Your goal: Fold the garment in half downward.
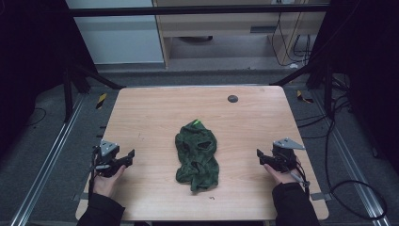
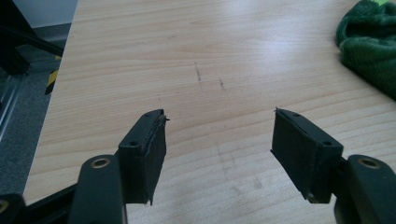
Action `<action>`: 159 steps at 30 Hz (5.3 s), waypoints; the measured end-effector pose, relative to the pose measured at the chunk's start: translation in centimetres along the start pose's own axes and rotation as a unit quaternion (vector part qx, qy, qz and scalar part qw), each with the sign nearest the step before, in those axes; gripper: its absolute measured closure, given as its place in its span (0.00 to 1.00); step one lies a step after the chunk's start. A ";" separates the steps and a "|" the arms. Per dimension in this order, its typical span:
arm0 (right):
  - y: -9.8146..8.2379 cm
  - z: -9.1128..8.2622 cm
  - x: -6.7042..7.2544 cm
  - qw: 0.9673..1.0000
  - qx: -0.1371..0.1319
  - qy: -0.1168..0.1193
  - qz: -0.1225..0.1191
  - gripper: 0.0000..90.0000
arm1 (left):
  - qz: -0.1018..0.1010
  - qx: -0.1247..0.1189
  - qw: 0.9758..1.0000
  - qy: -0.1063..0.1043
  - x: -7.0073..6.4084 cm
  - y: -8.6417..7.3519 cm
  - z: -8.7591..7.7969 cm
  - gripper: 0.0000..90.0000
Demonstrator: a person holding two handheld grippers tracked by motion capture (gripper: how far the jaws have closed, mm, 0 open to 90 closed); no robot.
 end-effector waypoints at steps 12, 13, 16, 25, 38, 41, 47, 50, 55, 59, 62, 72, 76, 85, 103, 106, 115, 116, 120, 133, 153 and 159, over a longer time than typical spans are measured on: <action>1.1 -0.5 0.9 0.999 -0.011 0.041 -0.003 0.38 | -0.003 -0.012 1.000 -0.019 -0.8 1.1 -0.3 0.40; 1.3 -0.5 0.9 0.999 -0.011 0.048 -0.001 0.38 | -0.003 -0.011 1.000 -0.020 -0.9 1.3 -0.3 0.39; 1.9 -0.6 1.1 0.998 -0.011 0.056 -0.009 0.36 | -0.001 0.000 1.000 -0.022 -1.2 1.9 -0.2 0.38; 4.1 -0.7 1.5 0.997 -0.021 0.067 -0.013 0.37 | 0.017 -0.008 0.999 -0.042 -3.0 4.2 0.8 0.36; 7.1 1.3 3.6 0.996 -0.028 0.080 -0.023 0.43 | 0.022 -0.021 0.996 -0.079 -5.2 7.1 2.3 0.35; 7.9 1.8 4.0 0.996 -0.030 0.081 -0.027 0.44 | 0.029 -0.021 0.996 -0.079 -5.6 7.5 2.7 0.35; 9.3 2.8 5.0 0.995 -0.028 0.092 -0.032 0.45 | 0.035 -0.016 0.996 -0.085 -6.5 7.7 3.8 0.35; 9.7 3.2 5.4 0.994 -0.026 0.095 -0.037 0.46 | 0.033 -0.019 0.995 -0.088 -7.0 8.0 4.5 0.35; 11.0 4.5 6.8 0.993 -0.028 0.107 -0.041 0.47 | 0.042 -0.011 0.995 -0.089 -7.9 8.6 5.6 0.36; 11.4 5.5 7.7 0.992 -0.021 0.114 -0.049 0.49 | 0.042 -0.010 0.995 -0.093 -8.5 8.7 6.2 0.39; 11.7 6.1 8.2 0.992 -0.022 0.117 -0.049 0.51 | 0.044 -0.006 0.994 -0.096 -9.0 8.5 7.0 0.41; 11.6 8.4 9.0 0.992 -0.010 0.122 -0.041 0.55 | 0.050 0.016 0.994 -0.099 -10.3 7.8 8.9 0.44; 11.6 9.1 9.4 0.991 -0.006 0.124 -0.040 0.56 | 0.050 0.028 0.993 -0.100 -10.8 7.5 9.6 0.45; 10.8 11.2 10.4 0.990 0.018 0.129 -0.044 0.59 | 0.063 0.060 0.992 -0.096 -11.6 6.4 11.6 0.52; 8.2 14.3 11.6 0.985 0.077 0.149 -0.043 0.69 | 0.061 0.107 0.987 -0.106 -12.7 4.4 13.6 0.67; 8.0 14.4 11.7 0.985 0.080 0.151 -0.039 0.71 | 0.058 0.108 0.987 -0.108 -12.9 4.3 13.7 0.70; 7.7 14.4 12.2 0.983 0.082 0.158 -0.047 0.88 | 0.054 0.111 0.987 -0.105 -13.5 4.2 13.7 0.84; 7.7 14.4 12.2 0.983 0.082 0.158 -0.047 0.88 | 0.054 0.111 0.987 -0.105 -13.5 4.2 13.7 0.85; 7.7 14.4 12.4 0.983 0.085 0.157 -0.042 0.92 | 0.046 0.110 0.987 -0.106 -13.6 4.2 13.7 0.90; 9.7 12.2 12.0 0.986 0.033 0.161 -0.039 0.94 | 0.059 0.078 0.987 -0.129 -14.1 6.2 11.9 0.93; 12.3 6.6 11.8 0.981 -0.044 0.178 -0.056 0.94 | 0.112 -0.002 0.981 -0.155 -15.6 10.1 5.8 0.93; 12.7 5.1 12.2 0.979 -0.062 0.183 -0.067 0.94 | 0.128 -0.015 0.979 -0.157 -15.6 10.4 4.3 0.93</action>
Point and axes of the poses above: each handheld gripper's, and its own axes: z roughly forward along the jaws, y roughly out of its top, x roughly to its left, the point moved 4 cm from there along z, roughly forward along the jaws, and after that the axes turned 6 degrees about -z, right-handed, at the moved point
